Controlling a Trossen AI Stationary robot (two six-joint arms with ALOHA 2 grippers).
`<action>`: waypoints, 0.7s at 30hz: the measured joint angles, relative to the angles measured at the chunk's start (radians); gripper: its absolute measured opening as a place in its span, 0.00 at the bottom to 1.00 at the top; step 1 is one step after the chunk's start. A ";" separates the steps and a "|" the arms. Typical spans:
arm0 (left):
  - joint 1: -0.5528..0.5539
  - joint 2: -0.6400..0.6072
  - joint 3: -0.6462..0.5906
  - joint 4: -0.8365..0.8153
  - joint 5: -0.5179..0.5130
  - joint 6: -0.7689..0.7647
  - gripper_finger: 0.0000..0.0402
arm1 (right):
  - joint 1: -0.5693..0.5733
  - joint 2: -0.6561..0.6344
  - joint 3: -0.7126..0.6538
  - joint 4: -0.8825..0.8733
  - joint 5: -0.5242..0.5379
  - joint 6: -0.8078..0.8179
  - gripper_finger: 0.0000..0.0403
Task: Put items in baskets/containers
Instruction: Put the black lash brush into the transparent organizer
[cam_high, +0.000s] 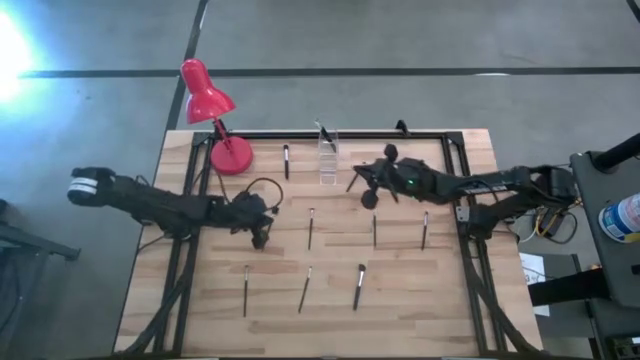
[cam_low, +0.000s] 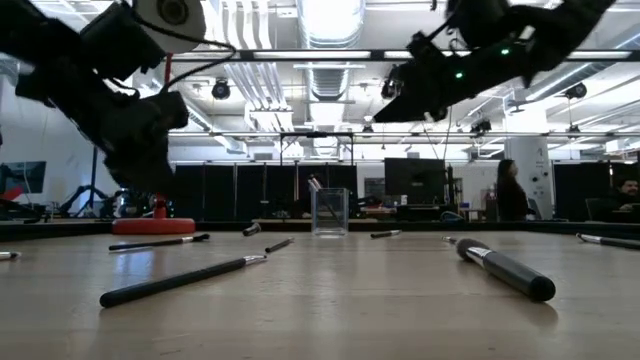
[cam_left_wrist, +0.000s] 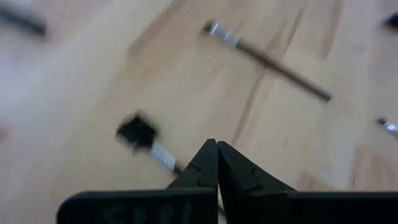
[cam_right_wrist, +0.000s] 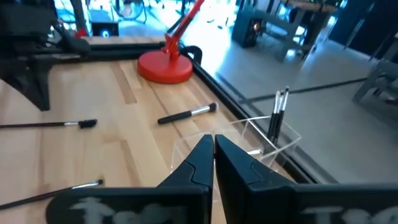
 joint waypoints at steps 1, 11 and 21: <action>-0.009 0.005 0.022 -0.060 -0.004 -0.039 0.03 | 0.006 -0.022 -0.018 0.010 0.001 0.000 0.02; -0.029 0.159 0.119 -0.175 -0.073 -0.245 0.23 | 0.010 -0.158 -0.124 0.082 0.005 0.004 0.02; 0.026 0.339 0.170 -0.121 -0.167 -0.189 0.26 | 0.011 -0.151 -0.128 0.081 0.005 0.010 0.02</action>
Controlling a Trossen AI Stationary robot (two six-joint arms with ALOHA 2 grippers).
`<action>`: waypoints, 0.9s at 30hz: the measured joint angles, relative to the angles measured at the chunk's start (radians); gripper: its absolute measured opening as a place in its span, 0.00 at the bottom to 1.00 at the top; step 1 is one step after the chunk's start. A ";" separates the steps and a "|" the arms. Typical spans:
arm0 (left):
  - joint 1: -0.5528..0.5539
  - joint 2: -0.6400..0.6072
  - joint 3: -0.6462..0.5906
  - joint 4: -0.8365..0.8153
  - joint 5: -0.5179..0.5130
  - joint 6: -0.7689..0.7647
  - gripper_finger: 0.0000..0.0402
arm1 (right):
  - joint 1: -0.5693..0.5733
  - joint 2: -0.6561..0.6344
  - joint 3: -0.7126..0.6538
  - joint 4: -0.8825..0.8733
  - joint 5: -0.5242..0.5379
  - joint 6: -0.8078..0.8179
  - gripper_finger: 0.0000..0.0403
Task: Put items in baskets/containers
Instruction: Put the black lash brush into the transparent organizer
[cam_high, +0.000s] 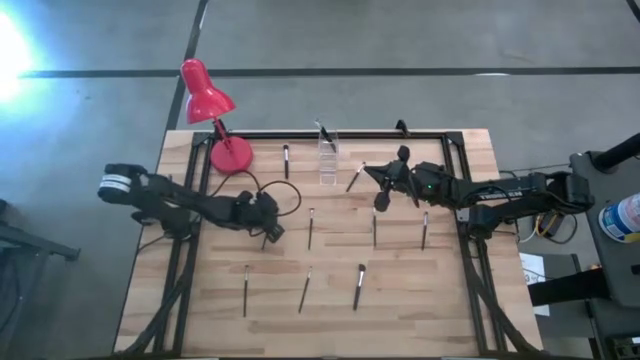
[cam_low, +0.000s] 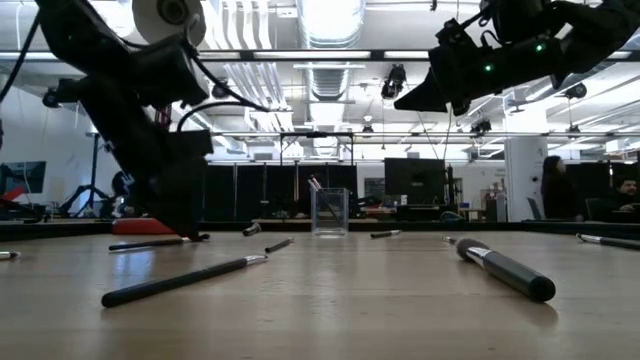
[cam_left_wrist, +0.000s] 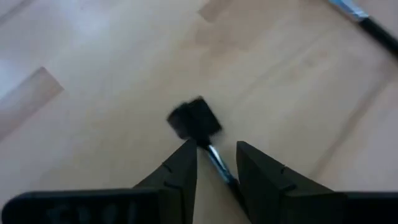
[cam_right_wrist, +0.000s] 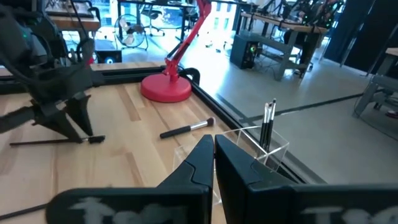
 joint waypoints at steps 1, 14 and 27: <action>0.005 0.012 0.003 0.000 -0.001 0.010 0.26 | 0.000 0.000 0.000 0.000 0.000 0.000 0.02; 0.009 0.086 -0.001 0.003 0.026 0.111 0.03 | 0.000 0.000 0.000 0.000 0.000 0.001 0.02; -0.011 -0.056 -0.008 -0.061 0.036 0.171 0.01 | 0.000 0.000 0.000 -0.002 -0.001 0.001 0.02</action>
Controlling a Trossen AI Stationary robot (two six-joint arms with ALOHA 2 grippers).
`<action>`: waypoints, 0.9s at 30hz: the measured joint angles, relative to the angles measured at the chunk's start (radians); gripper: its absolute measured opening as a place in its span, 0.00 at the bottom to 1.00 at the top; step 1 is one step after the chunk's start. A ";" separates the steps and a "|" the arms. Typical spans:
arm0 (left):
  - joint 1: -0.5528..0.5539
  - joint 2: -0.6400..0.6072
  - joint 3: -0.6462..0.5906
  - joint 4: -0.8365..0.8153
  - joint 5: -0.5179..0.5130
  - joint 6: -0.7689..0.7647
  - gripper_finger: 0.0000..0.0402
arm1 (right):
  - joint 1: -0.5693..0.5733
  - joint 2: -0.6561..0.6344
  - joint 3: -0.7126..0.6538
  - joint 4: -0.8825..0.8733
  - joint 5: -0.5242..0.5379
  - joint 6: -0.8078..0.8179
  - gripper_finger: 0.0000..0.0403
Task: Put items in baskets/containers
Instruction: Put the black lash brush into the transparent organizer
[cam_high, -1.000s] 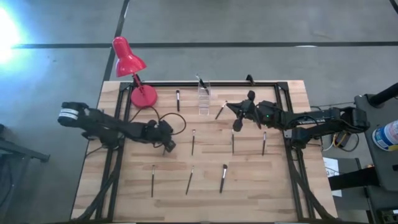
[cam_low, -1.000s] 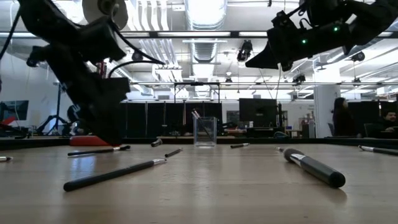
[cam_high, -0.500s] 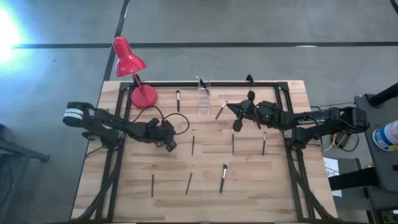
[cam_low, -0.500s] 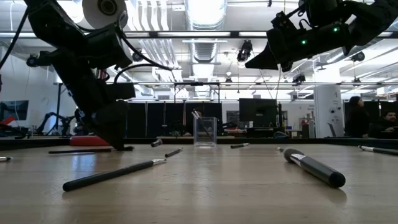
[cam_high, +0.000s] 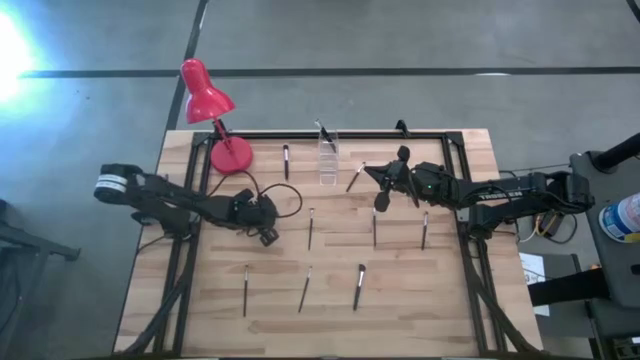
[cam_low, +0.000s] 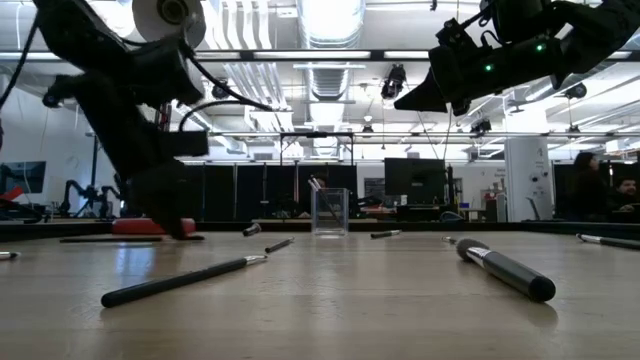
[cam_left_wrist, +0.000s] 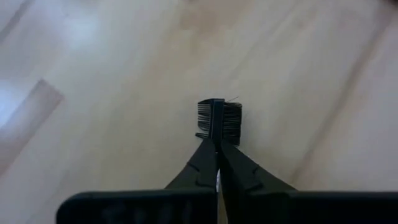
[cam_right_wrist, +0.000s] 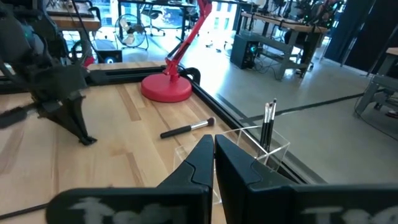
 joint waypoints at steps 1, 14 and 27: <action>-0.004 -0.027 0.000 0.014 -0.001 0.004 0.00 | 0.000 0.000 0.000 0.000 0.000 0.000 0.02; -0.085 -0.245 -0.145 0.457 -0.027 0.083 0.00 | 0.000 0.000 -0.011 -0.001 -0.004 0.012 0.02; -0.097 -0.218 -0.279 1.263 0.072 0.314 0.00 | 0.035 0.231 -0.070 0.508 -0.249 0.120 0.02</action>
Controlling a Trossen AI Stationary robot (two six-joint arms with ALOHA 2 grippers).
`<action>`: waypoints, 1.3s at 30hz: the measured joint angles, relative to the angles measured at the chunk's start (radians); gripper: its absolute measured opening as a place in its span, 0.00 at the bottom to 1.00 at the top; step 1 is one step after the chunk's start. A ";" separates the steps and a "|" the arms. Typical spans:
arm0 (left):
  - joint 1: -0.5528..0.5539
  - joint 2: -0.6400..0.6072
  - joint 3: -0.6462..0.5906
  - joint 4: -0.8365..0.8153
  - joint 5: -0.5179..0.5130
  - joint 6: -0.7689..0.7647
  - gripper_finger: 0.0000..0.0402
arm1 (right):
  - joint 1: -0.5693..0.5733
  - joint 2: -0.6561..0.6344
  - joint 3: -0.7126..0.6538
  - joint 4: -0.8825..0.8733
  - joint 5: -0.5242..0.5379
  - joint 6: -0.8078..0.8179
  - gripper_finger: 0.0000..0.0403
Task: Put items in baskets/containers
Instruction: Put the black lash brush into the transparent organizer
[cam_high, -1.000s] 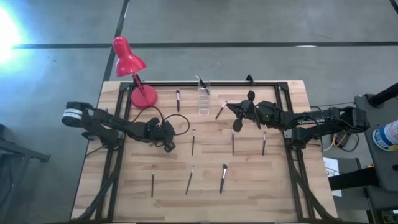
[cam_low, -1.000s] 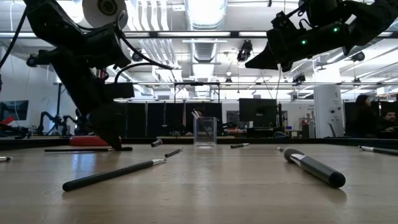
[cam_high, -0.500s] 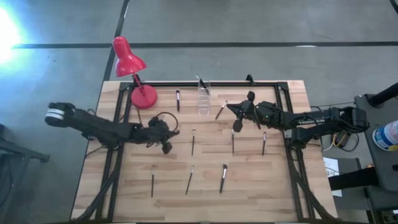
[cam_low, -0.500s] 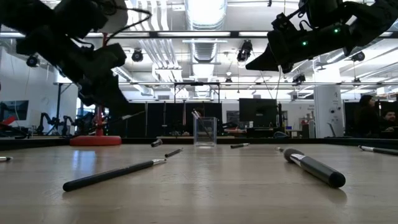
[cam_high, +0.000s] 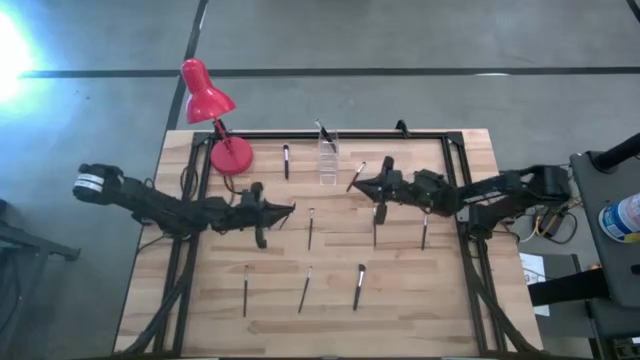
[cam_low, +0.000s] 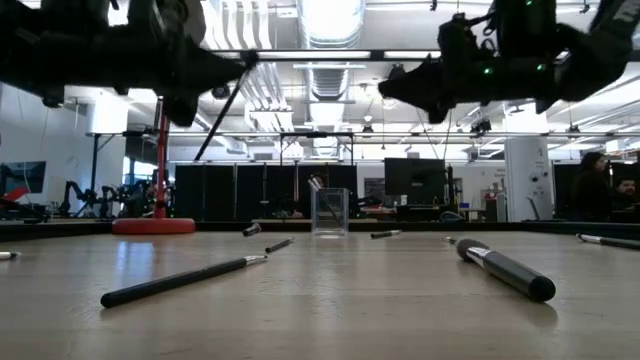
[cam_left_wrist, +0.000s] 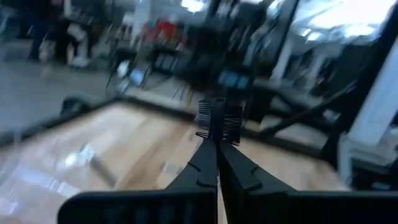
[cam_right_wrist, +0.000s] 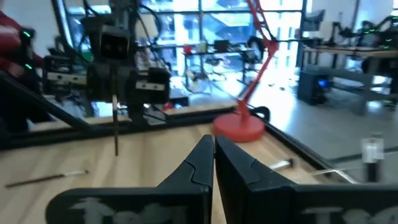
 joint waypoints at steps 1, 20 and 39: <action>0.000 0.007 0.002 0.033 0.011 0.015 0.00 | 0.007 0.039 0.012 0.025 -0.005 0.011 0.03; 0.002 0.252 0.121 0.305 0.097 0.166 0.00 | 0.118 0.421 0.404 0.069 -0.208 0.057 0.43; 0.019 0.290 0.163 0.305 0.096 0.192 0.00 | 0.144 0.438 0.467 0.060 -0.216 -0.024 0.29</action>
